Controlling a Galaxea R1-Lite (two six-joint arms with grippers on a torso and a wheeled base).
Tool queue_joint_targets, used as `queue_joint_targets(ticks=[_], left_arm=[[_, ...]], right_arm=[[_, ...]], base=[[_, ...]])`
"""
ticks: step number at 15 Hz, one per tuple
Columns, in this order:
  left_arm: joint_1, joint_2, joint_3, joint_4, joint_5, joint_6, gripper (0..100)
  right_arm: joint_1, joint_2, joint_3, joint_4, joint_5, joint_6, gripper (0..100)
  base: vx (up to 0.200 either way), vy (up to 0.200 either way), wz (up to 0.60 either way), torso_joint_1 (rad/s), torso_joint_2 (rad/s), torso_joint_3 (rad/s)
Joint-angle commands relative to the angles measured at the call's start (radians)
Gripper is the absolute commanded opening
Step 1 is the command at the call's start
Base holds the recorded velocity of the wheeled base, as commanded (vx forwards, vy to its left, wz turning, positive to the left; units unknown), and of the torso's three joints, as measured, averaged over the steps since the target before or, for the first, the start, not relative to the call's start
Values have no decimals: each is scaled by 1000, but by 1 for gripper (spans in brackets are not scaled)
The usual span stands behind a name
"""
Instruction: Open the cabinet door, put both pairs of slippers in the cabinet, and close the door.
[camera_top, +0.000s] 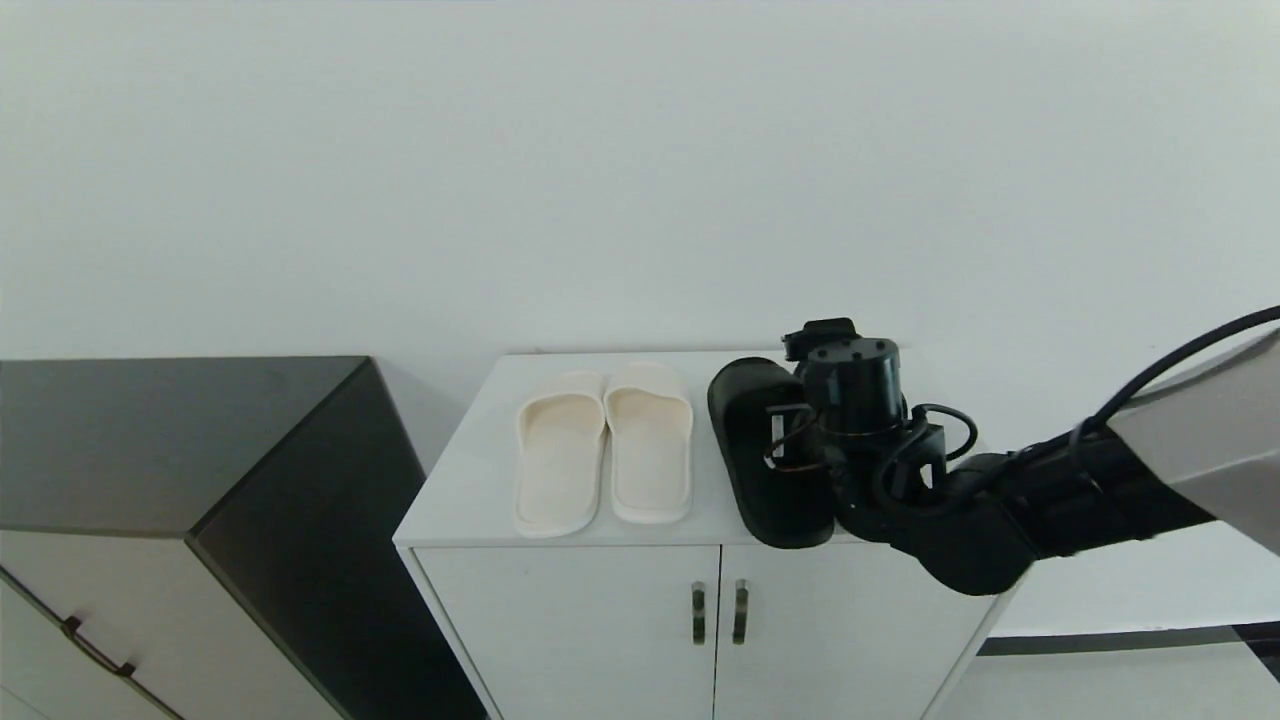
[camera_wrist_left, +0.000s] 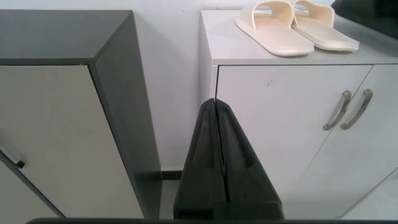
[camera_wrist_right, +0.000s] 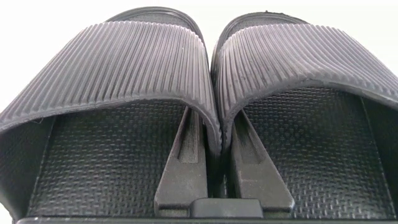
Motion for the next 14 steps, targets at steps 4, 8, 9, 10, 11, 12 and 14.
queue_joint_targets(ticks=[4, 8, 9, 10, 11, 12, 14], left_arm=[[1, 1, 0, 0, 0, 0, 0], [1, 1, 0, 0, 0, 0, 0], [1, 1, 0, 0, 0, 0, 0], [1, 1, 0, 0, 0, 0, 0], [1, 1, 0, 0, 0, 0, 0], [1, 1, 0, 0, 0, 0, 0], [1, 1, 0, 0, 0, 0, 0]], right_arm=[[85, -365, 335, 1, 278, 0, 0], [148, -535, 502, 6, 521, 1, 0], [146, -548, 513, 7, 548, 1, 0], [146, -548, 516, 12, 551, 1, 0], [146, -546, 522, 15, 553, 1, 0], [146, -548, 529, 15, 554, 1, 0], [146, -546, 533, 15, 554, 0, 0]], base=[[0, 0, 0, 0, 0, 0], [0, 0, 0, 0, 0, 0], [0, 0, 0, 0, 0, 0], [0, 0, 0, 0, 0, 0], [0, 0, 0, 0, 0, 0], [0, 0, 0, 0, 0, 0], [-100, 0, 0, -1, 1, 1]])
